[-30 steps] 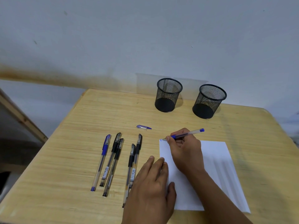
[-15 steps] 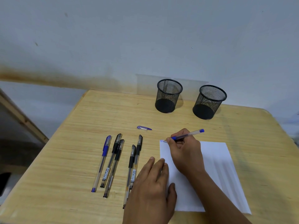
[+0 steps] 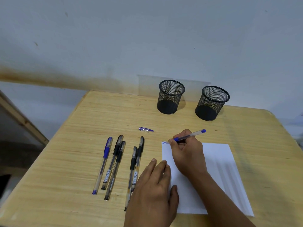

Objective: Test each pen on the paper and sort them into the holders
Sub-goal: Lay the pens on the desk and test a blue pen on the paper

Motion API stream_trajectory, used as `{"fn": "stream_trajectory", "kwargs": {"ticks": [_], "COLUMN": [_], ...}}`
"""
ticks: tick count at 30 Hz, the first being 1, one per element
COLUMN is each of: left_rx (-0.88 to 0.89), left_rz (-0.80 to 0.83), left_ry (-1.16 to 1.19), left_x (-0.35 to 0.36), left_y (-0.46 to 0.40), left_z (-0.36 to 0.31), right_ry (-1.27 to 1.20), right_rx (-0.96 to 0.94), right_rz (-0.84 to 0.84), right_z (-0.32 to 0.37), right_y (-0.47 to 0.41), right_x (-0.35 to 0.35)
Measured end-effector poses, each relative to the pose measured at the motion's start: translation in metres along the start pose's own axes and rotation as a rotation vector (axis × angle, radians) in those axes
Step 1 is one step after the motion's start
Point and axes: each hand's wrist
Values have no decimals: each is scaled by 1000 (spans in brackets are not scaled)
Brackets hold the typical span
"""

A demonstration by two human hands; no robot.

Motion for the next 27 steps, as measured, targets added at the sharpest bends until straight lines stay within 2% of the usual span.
{"fn": "stream_trajectory", "kwargs": {"ticks": [19, 21, 25, 27], "left_rx": [15, 25, 10, -2], "left_rz": [-2, -4, 71, 129], "left_ry": [8, 8, -28, -47], "left_x": [1, 2, -3, -6], "left_y": [1, 2, 0, -1], "left_z": [1, 2, 2, 1], "right_ry": [-2, -109, -622, -756], "right_rx": [-34, 42, 231, 268], "right_rz": [0, -37, -116, -140], "right_z": [-5, -7, 0, 6], "right_y": [1, -2, -7, -9], "right_x": [-3, -6, -15, -19]}}
Point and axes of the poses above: each hand's wrist, its own y-axis away from the middle knuckle, its own x-axis out of the palm, z = x × y, and after that the axes turned 13 degrees about -y, right-handed
